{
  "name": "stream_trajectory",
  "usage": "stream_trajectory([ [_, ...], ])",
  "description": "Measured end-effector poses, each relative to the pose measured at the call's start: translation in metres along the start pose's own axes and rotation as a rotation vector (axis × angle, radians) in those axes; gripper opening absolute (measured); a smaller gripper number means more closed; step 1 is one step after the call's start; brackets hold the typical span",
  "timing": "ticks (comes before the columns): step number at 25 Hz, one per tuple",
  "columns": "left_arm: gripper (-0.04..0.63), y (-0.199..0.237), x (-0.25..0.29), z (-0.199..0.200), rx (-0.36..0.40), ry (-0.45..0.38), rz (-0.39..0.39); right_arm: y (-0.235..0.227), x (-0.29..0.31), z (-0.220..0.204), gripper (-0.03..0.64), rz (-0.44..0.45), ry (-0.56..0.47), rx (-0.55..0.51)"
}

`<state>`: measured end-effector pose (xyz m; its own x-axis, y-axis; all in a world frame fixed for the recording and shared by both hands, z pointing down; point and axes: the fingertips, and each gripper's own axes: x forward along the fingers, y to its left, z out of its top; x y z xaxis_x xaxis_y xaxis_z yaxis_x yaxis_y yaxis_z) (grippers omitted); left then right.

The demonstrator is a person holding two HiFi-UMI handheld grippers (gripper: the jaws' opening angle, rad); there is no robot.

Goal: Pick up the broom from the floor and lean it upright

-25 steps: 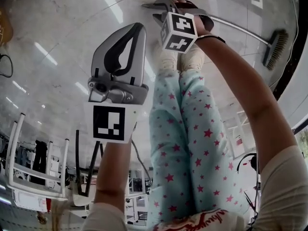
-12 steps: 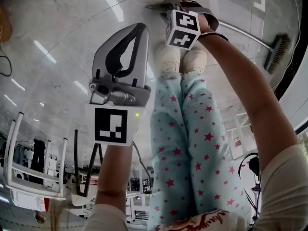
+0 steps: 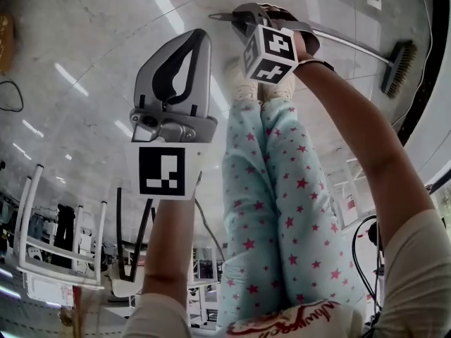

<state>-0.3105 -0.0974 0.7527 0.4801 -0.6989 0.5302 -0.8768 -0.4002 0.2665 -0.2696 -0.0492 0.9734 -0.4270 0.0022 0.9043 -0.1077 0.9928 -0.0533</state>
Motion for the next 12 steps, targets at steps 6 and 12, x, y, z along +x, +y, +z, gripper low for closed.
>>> stream_trajectory([
  [6, 0.021, -0.014, -0.004, 0.064, 0.047, 0.003, 0.0, -0.027, -0.089, 0.027, 0.098, -0.085, -0.09, 0.037],
  [12, 0.02, -0.043, -0.02, 0.146, 0.075, -0.042, -0.019, -0.055, -0.203, 0.062, 0.098, -0.21, -0.186, 0.094],
])
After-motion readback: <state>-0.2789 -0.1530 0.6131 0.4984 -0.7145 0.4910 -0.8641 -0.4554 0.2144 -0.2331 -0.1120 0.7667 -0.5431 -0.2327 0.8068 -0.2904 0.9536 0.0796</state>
